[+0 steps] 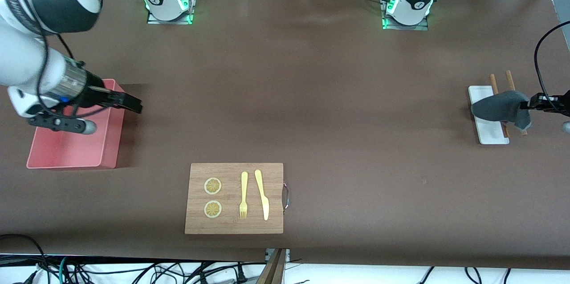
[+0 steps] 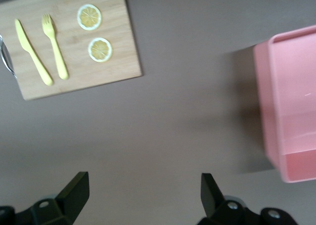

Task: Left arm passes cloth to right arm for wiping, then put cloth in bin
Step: 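Lift the grey cloth with the left gripper while the right gripper moves inward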

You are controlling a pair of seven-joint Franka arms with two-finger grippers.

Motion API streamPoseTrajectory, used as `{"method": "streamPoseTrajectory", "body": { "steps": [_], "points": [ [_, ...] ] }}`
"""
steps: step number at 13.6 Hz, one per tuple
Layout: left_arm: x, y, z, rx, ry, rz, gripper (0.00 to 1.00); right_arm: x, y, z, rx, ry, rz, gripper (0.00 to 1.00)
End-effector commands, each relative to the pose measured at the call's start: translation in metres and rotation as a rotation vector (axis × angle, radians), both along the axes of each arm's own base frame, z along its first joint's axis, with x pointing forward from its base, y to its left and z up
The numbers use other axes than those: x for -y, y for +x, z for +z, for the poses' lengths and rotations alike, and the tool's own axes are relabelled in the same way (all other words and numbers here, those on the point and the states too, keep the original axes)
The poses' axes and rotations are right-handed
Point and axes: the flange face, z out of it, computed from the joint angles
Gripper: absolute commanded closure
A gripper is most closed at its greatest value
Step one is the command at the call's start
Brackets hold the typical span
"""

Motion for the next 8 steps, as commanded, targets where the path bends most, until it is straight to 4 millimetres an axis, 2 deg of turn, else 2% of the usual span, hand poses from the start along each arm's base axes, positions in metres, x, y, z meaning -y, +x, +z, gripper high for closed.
{"method": "streamPoseTrajectory", "body": {
  "steps": [1,3,5,8],
  "points": [
    [0.063,0.019,0.028,-0.02,-0.045,0.017,1.0,-0.035,0.008,-0.016,0.002,0.026,-0.13,0.0],
    [0.115,0.03,0.034,-0.059,-0.074,0.056,1.0,-0.059,0.012,-0.03,-0.021,0.102,-0.223,0.0],
    [0.178,0.038,0.036,-0.104,-0.125,0.133,1.0,-0.081,0.014,-0.041,-0.019,0.127,-0.308,0.0],
    [0.287,0.042,0.033,-0.233,-0.163,0.265,1.0,-0.119,0.015,-0.057,-0.007,0.146,-0.401,0.0]
  ]
}}
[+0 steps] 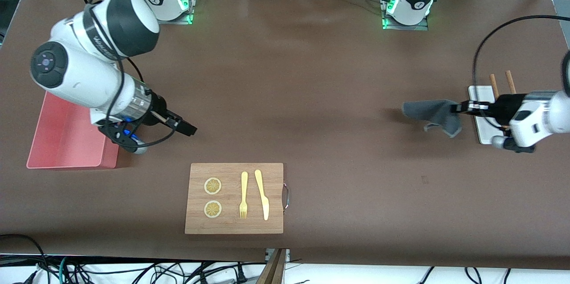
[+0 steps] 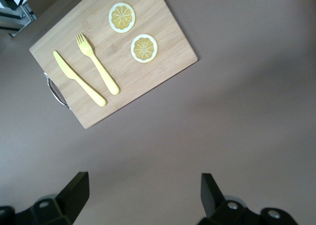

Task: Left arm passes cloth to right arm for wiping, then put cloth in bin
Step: 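Carry the cloth with the left gripper toward the right gripper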

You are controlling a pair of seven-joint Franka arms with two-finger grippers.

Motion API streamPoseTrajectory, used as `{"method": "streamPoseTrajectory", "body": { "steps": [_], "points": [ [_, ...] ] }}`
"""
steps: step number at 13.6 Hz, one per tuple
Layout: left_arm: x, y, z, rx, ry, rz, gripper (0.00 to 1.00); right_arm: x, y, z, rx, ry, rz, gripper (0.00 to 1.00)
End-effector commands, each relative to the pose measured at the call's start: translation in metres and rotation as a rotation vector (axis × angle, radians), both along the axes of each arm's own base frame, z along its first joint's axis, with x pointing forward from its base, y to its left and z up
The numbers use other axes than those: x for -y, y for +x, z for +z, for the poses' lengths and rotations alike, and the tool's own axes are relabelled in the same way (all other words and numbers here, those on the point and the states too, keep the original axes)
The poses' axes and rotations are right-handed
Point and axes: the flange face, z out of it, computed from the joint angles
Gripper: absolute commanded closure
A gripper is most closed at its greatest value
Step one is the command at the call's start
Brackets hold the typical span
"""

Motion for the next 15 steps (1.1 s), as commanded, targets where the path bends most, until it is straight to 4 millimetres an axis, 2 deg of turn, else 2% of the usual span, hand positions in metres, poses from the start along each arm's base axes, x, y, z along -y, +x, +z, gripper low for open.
{"method": "streamPoseTrajectory", "body": {
  "steps": [1,2,6,8,11,12,15],
  "points": [
    [0.081,0.001,-0.002,-0.127,-0.014,0.104,1.0,-0.037,-0.001,-0.008,0.008,0.026,-0.098,0.0],
    [0.108,0.003,0.0,-0.142,-0.018,0.155,1.0,-0.052,-0.003,-0.013,0.009,0.033,-0.133,0.0],
    [0.227,0.001,-0.003,-0.208,-0.066,0.329,1.0,-0.092,-0.013,-0.031,-0.009,0.042,-0.216,0.0],
    [0.278,-0.001,-0.007,-0.221,-0.095,0.426,1.0,-0.112,-0.018,-0.038,-0.035,0.073,-0.286,0.0],
    [0.336,-0.011,-0.007,-0.289,-0.17,0.543,1.0,-0.119,-0.021,-0.041,-0.099,0.131,-0.351,0.0],
    [0.348,-0.012,-0.005,-0.286,-0.18,0.577,1.0,-0.124,-0.024,-0.042,-0.115,0.145,-0.353,0.0],
    [0.378,0.003,0.006,-0.34,-0.249,0.645,1.0,-0.126,-0.023,-0.051,-0.12,0.143,-0.357,0.0]
  ]
}}
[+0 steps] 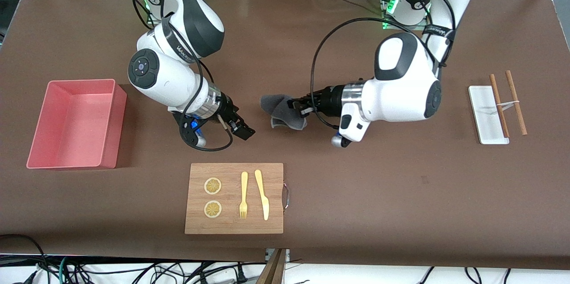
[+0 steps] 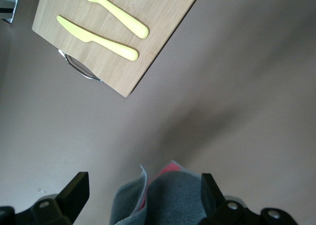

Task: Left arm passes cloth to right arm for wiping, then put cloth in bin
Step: 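Carry the cloth with the left gripper toward the right gripper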

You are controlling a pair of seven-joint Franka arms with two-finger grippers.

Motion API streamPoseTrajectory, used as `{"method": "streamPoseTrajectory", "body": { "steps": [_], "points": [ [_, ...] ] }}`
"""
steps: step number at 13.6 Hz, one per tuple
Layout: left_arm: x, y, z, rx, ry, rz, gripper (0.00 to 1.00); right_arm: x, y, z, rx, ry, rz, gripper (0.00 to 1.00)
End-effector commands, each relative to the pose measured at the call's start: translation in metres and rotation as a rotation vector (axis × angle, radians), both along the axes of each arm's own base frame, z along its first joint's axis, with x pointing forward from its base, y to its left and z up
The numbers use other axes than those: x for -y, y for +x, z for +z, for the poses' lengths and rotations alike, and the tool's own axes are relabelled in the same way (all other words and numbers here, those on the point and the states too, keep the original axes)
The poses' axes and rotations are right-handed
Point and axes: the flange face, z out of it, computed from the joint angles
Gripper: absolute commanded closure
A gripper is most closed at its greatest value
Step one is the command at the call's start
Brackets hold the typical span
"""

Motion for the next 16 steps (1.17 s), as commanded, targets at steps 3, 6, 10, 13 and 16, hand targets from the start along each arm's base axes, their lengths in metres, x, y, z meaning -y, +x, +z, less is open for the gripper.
{"method": "streamPoseTrajectory", "body": {
  "steps": [3,6,10,13,16],
  "points": [
    [0.026,0.022,0.025,-0.089,-0.133,0.13,1.0,-0.009,0.003,-0.018,-0.018,0.01,-0.02,0.0],
    [0.031,0.024,0.032,-0.151,-0.239,0.195,1.0,-0.013,0.006,-0.024,0.0,0.016,-0.025,0.0],
    [0.046,0.018,0.041,-0.156,-0.249,0.233,1.0,-0.02,0.004,-0.021,-0.003,0.052,-0.034,0.0],
    [0.057,0.013,0.045,-0.159,-0.251,0.249,1.0,-0.019,0.004,-0.012,-0.006,0.069,-0.037,0.01],
    [0.056,0.014,0.045,-0.159,-0.249,0.251,1.0,-0.015,0.006,-0.001,0.002,0.086,-0.041,0.01]
  ]
}}
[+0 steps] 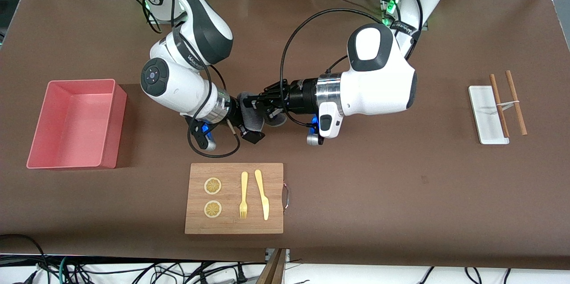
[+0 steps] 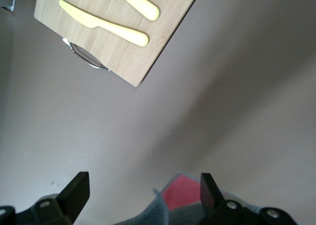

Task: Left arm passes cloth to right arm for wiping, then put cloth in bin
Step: 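Close the right gripper on the cloth held by the left gripper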

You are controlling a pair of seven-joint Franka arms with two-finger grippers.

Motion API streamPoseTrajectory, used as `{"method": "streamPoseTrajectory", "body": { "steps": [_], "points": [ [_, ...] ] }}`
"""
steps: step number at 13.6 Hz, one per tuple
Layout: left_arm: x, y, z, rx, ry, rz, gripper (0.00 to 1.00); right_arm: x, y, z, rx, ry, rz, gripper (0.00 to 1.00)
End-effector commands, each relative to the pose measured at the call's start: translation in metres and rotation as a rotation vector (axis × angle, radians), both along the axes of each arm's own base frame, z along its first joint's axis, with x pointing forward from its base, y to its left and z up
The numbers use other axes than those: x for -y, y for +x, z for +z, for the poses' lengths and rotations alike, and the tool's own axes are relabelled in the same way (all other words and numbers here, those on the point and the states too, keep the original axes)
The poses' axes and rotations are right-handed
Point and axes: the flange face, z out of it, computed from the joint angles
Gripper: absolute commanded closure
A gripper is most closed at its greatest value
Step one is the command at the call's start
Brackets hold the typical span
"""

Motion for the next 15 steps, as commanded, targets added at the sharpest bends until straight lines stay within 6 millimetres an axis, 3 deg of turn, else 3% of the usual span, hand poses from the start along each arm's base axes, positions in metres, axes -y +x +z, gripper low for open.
{"method": "streamPoseTrajectory", "body": {
  "steps": [1,2,5,7,15],
  "points": [
    [0.0021,0.0054,0.0039,-0.01,-0.024,0.02,1.0,0.0053,0.002,0.0132,-0.004,0.019,-0.01,0.1],
    [0.0021,0.0054,0.0039,-0.01,-0.024,0.02,1.0,0.0073,0.0017,0.0173,-0.006,0.019,-0.008,0.2],
    [0.0021,0.0054,0.0039,-0.01,-0.024,0.02,1.0,0.0073,0.0013,0.017,-0.007,0.018,0.001,0.71],
    [0.0021,0.0054,0.0039,-0.01,-0.024,0.02,1.0,0.0053,0.0005,0.0178,-0.02,0.044,-0.01,1.0],
    [0.0023,0.0057,0.0008,-0.014,-0.022,0.019,1.0,0.0048,0.0014,0.0203,-0.026,0.069,-0.022,1.0]
  ]
}}
